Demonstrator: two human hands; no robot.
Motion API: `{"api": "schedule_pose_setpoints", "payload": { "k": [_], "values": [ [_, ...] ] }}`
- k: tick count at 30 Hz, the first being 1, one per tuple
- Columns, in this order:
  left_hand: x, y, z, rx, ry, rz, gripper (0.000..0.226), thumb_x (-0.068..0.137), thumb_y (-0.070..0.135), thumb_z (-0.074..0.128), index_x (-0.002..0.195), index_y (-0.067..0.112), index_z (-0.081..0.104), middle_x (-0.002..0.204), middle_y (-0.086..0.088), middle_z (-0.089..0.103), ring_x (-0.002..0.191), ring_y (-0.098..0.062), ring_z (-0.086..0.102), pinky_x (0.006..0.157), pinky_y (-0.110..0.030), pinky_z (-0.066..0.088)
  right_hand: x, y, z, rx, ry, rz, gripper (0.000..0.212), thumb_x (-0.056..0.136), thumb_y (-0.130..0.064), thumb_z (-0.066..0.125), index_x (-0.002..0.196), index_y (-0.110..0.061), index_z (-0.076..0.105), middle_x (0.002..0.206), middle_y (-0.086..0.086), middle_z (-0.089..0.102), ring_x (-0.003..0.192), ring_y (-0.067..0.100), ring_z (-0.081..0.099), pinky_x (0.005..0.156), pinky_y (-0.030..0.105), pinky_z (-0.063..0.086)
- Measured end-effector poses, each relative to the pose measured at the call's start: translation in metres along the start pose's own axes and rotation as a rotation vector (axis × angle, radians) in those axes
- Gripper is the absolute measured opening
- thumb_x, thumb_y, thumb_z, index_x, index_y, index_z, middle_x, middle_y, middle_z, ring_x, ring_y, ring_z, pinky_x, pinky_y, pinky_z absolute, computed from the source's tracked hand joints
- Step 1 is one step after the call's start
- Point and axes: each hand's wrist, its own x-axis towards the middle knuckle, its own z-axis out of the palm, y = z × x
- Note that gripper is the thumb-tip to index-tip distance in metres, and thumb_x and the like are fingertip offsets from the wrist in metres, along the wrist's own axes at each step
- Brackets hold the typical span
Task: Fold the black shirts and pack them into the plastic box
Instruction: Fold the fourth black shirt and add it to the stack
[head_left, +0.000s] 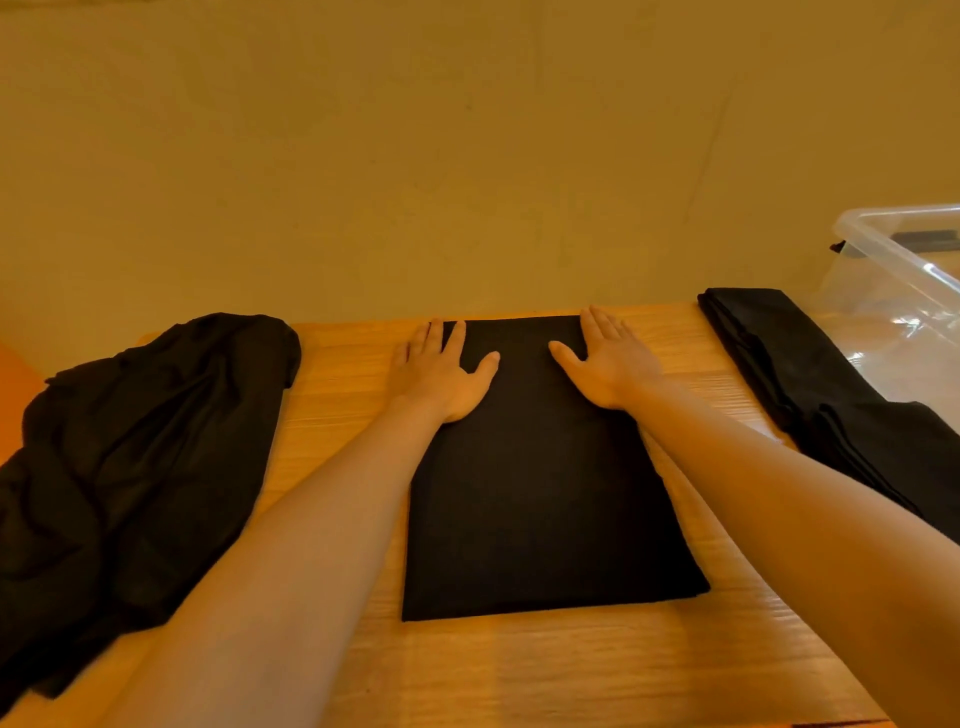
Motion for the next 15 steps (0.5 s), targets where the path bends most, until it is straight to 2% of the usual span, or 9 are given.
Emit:
{"api": "schedule_pose_setpoints", "payload": {
  "k": [4, 7, 10, 15],
  "values": [
    [-0.002, 0.001, 0.001, 0.006, 0.012, 0.003, 0.075, 0.093, 0.069, 0.014, 0.155, 0.027, 0.004, 0.162, -0.003, -0.003, 0.148, -0.02, -0.008, 0.12, -0.045, -0.001, 0.001, 0.001, 0.002, -0.009, -0.004, 0.004, 0.078, 0.096, -0.062, 0.013, 0.152, -0.011, -0.002, 0.161, 0.005, -0.004, 0.147, 0.018, -0.005, 0.119, 0.033, -0.003],
    [-0.015, -0.002, 0.0, -0.071, 0.121, 0.054, 0.068, 0.097, 0.061, 0.014, 0.154, 0.023, 0.012, 0.162, -0.002, 0.006, 0.149, -0.018, -0.002, 0.12, -0.041, 0.0, -0.013, 0.0, -0.004, 0.012, 0.096, -0.052, 0.069, 0.1, -0.053, 0.016, 0.153, -0.009, 0.005, 0.161, 0.007, 0.003, 0.147, 0.018, -0.001, 0.119, 0.033, 0.0],
    [-0.044, -0.007, -0.006, -0.103, 0.175, 0.204, 0.06, 0.101, 0.052, 0.021, 0.153, 0.023, 0.018, 0.162, 0.002, 0.009, 0.148, -0.013, 0.0, 0.119, -0.035, -0.001, -0.044, -0.01, -0.012, 0.004, 0.168, -0.201, 0.06, 0.102, -0.044, 0.026, 0.152, -0.011, 0.017, 0.16, 0.005, 0.013, 0.147, 0.016, 0.006, 0.118, 0.031, 0.005],
    [-0.122, -0.017, -0.012, -0.122, 0.063, 0.511, 0.061, 0.098, 0.056, 0.025, 0.153, 0.031, 0.018, 0.161, 0.01, 0.008, 0.146, -0.003, 0.0, 0.12, -0.028, -0.002, -0.127, -0.029, -0.02, 0.019, 0.06, -0.433, 0.059, 0.1, -0.046, 0.034, 0.151, -0.022, 0.02, 0.159, -0.005, 0.012, 0.145, 0.008, 0.009, 0.113, 0.021, 0.003]
  ]
}}
